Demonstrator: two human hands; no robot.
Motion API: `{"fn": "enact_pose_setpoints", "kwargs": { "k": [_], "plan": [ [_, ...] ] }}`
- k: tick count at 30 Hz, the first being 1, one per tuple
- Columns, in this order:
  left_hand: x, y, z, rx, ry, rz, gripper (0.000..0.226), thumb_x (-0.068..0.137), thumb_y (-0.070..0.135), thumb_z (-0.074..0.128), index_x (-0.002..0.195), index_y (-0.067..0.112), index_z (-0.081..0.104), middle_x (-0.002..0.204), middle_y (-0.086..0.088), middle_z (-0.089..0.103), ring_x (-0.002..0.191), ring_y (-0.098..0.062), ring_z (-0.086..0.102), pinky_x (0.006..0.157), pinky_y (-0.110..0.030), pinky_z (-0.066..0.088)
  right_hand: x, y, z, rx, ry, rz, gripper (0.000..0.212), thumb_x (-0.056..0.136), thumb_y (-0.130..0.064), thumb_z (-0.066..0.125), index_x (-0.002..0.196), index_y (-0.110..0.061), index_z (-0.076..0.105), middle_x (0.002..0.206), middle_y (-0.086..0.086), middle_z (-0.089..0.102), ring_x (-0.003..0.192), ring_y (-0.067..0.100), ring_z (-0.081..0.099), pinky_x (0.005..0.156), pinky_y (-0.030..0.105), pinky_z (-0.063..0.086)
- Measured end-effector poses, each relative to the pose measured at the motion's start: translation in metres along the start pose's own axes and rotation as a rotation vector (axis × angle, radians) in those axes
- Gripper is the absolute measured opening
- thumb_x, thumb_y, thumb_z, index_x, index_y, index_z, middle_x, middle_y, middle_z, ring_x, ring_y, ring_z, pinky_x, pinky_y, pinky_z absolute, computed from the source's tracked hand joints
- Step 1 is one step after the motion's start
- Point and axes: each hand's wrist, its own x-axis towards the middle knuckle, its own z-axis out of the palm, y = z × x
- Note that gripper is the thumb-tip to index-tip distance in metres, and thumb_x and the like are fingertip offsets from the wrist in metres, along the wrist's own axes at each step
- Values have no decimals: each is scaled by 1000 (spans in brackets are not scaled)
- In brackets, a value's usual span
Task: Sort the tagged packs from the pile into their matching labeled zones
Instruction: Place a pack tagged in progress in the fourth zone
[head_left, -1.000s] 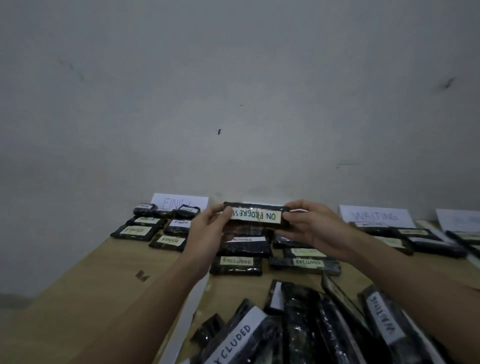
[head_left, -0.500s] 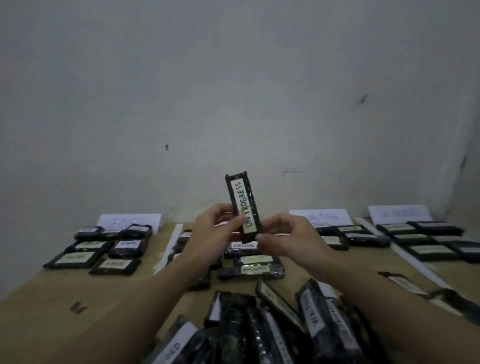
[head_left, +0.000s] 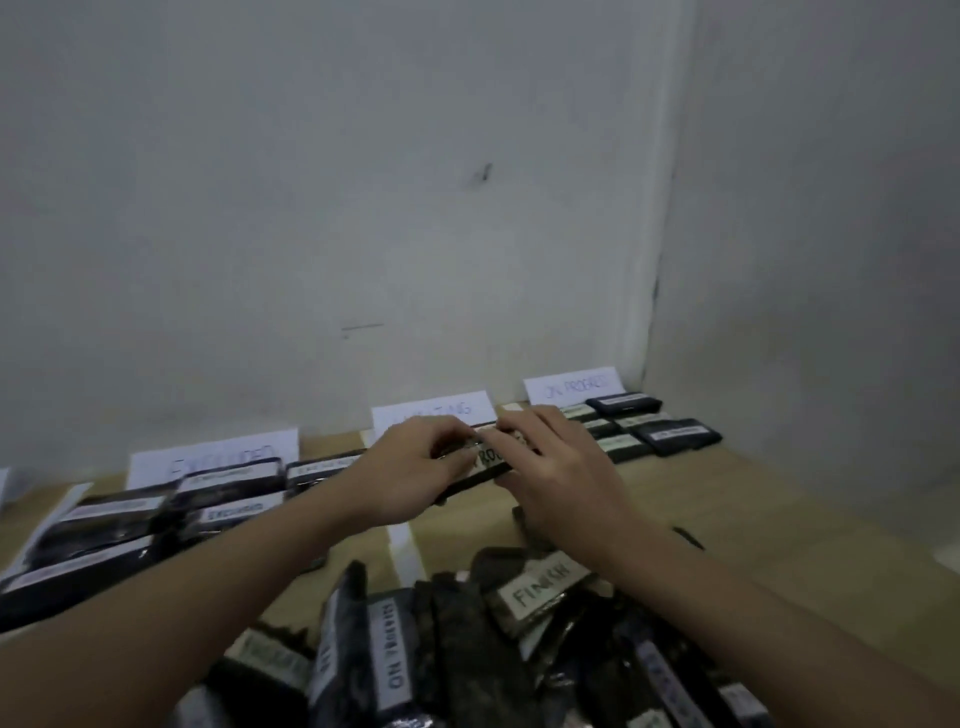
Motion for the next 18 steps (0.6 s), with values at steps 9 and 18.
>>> {"fn": "enact_pose_setpoints", "kwargs": {
  "k": [9, 18],
  "plan": [
    [84, 25, 84, 258, -148, 59, 38, 93, 27, 50, 126, 9, 50, 121, -7, 57, 110, -22, 54, 94, -35, 44, -68, 141, 27, 27, -267, 350, 43, 61, 0, 81, 102, -4, 67, 104, 14, 66, 97, 35, 62, 70, 47, 57],
    [115, -4, 124, 500, -251, 107, 47, 95, 34, 43, 139, 19, 36, 145, 2, 37, 131, -14, 37, 105, -27, 33, -94, 211, 80, 10, -611, 580, 36, 91, -8, 48, 127, -13, 50, 131, 8, 46, 122, 24, 41, 95, 35, 41]
  ]
}}
